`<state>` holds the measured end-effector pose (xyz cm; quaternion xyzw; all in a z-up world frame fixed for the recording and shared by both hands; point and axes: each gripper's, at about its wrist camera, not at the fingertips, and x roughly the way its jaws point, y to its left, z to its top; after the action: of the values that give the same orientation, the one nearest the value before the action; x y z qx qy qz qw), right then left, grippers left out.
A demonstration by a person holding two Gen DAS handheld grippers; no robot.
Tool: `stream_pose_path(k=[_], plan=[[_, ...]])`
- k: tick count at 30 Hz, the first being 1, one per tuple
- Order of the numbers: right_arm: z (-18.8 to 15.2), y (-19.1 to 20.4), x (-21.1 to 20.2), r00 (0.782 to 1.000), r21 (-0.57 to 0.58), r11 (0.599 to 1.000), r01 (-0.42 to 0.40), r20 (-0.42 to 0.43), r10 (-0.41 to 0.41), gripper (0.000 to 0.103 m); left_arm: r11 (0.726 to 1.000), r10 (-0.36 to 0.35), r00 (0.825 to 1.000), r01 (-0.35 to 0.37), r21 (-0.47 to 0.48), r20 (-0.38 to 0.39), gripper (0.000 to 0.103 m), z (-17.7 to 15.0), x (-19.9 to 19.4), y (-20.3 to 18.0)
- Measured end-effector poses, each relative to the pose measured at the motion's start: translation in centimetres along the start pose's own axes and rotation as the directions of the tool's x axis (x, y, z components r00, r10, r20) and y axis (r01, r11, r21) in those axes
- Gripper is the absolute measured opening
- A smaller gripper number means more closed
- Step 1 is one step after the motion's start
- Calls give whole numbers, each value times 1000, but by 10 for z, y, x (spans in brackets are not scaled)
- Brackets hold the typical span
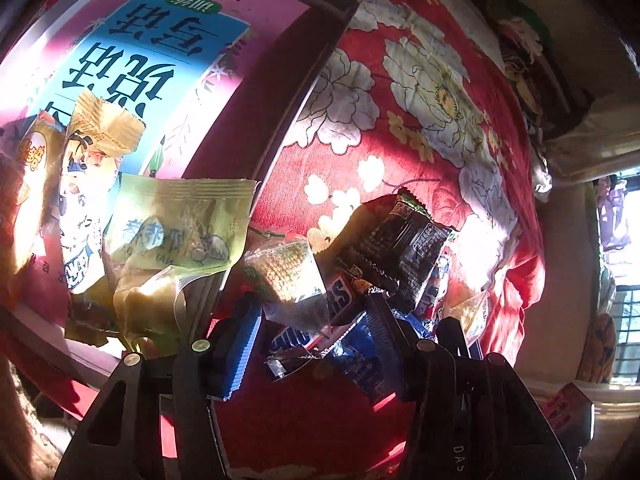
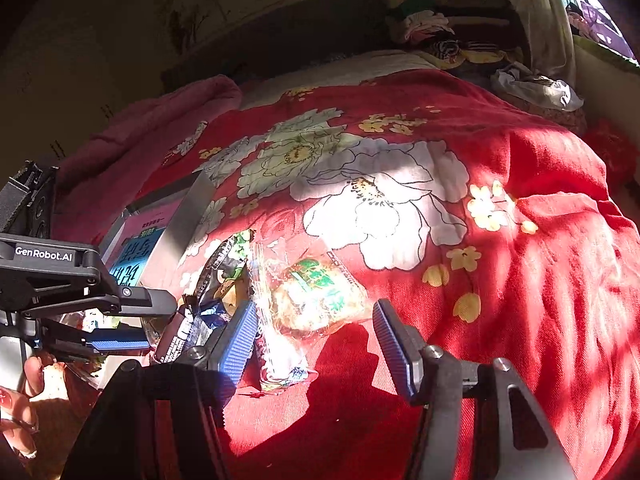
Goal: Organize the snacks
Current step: 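Lower the left tool onto the pile while the right tool reaches a clear cracker bag, then grasp the green-label clear bag with the left tool while the right tool grasps a clear cracker bag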
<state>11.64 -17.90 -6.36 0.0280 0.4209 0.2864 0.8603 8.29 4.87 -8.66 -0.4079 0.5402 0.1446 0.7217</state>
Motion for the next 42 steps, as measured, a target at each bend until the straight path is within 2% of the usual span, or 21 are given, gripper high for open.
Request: stream_pose_path(k=[11, 16, 19, 25, 32, 36, 39, 42], plan=[[6, -9, 12, 999, 15, 999, -40, 5, 40, 60, 1000, -24, 999, 24, -19, 30, 56, 8, -2, -1], [7, -13, 11, 998, 25, 997, -67, 23, 66, 57, 998, -38, 999, 39, -45, 22, 54, 13, -1, 2], [8, -15, 6, 996, 33, 996, -82, 39, 81, 56, 998, -47, 998, 49, -49, 28, 41, 15, -2, 7], [7, -18, 2, 995, 43, 995, -92, 49, 90, 55, 996, -82, 996, 83, -43, 23, 35, 13, -5, 14], [5, -18, 2, 995, 43, 995, -94, 47, 92, 55, 989, -117, 993, 117, -90, 2, 56, 10, -7, 14], [6, -18, 2, 994, 41, 995, -95, 48, 93, 55, 982, -109, 994, 109, -154, 7, 56, 12, -7, 16], [5, -18, 3, 995, 40, 995, -95, 47, 93, 55, 966, -107, 994, 112, -232, 35, 56, 14, -7, 19], [5, -18, 3, 994, 40, 995, -96, 46, 94, 55, 954, -74, 996, 87, -286, 55, 56, 15, -7, 19]])
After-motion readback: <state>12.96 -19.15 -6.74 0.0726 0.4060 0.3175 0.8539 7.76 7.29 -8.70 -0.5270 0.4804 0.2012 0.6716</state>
